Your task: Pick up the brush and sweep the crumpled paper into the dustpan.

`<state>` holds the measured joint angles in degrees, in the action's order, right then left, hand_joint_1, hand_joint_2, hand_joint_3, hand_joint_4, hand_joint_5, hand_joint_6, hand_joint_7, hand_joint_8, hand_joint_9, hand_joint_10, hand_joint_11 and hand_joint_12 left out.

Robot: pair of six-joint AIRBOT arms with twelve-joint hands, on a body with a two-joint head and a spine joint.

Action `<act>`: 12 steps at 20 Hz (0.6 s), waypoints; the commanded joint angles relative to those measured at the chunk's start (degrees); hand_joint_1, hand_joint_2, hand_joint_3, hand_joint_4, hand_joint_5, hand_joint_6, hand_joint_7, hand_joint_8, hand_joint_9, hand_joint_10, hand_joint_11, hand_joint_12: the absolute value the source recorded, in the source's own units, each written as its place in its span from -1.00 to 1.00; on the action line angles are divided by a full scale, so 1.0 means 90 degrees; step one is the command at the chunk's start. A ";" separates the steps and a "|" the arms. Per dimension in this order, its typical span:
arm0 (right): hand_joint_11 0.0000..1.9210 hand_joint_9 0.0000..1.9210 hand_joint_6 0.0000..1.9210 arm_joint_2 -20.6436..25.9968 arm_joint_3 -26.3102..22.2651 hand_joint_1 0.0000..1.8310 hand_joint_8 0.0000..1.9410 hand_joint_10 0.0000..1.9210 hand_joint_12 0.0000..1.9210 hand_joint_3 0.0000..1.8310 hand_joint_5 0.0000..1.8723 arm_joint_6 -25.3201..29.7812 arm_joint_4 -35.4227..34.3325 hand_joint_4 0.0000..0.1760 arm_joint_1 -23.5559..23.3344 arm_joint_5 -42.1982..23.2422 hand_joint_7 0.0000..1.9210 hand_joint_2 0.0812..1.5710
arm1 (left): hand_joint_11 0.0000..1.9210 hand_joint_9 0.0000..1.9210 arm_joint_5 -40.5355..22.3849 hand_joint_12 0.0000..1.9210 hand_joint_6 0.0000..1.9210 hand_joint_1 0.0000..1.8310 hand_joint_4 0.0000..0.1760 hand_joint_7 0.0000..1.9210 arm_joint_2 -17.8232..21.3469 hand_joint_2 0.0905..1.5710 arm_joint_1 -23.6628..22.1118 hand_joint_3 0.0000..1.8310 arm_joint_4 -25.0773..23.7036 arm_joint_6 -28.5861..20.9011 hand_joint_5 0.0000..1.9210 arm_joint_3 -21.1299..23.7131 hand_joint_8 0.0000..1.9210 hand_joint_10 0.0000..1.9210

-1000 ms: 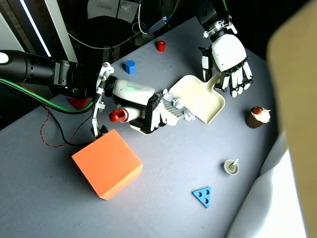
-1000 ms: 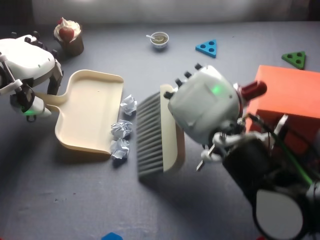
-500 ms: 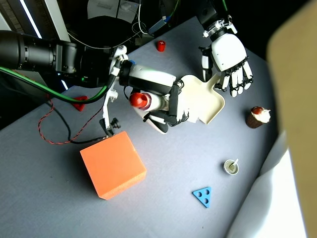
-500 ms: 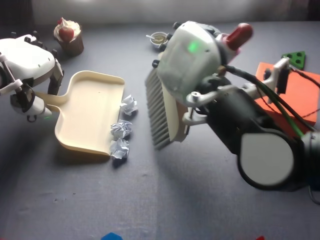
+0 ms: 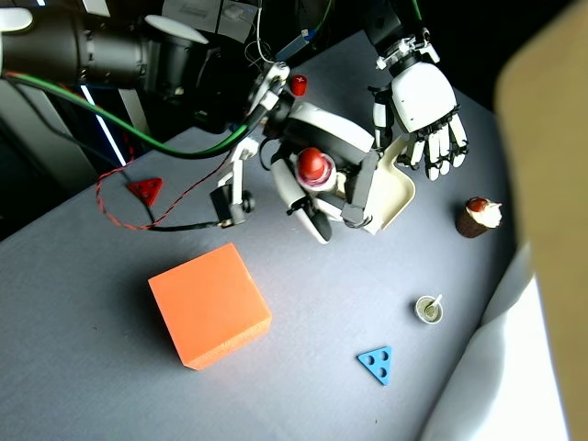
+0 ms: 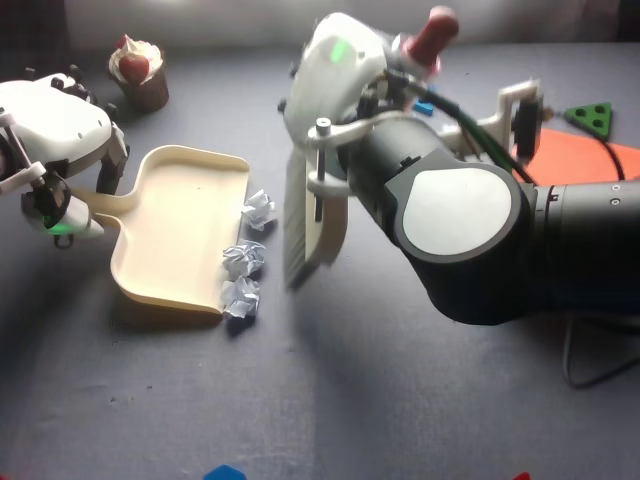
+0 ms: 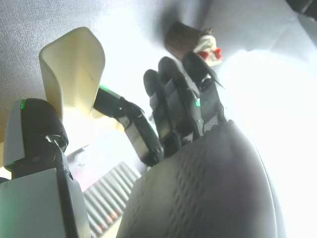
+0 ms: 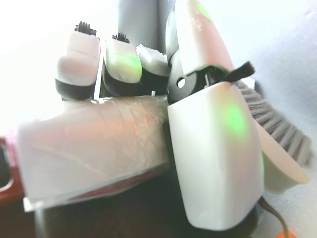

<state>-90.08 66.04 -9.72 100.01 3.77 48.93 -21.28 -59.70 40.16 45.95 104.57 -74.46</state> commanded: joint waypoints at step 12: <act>0.48 0.36 1.00 -0.0088 -0.0071 0.48 1.00 1.00 1.00 -1.00 -0.02 -0.0229 0.0484 -1.00 0.0232 -0.0436 0.13 0.45 | -1.00 -0.58 -0.0468 -0.15 0.01 0.21 -1.00 -0.48 0.0011 0.39 -0.0049 -1.00 -0.0139 0.0069 0.02 -0.0041 -1.00 -1.00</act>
<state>-91.24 65.65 -10.96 99.37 6.28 44.05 -20.18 -59.72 40.16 45.84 104.81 -74.46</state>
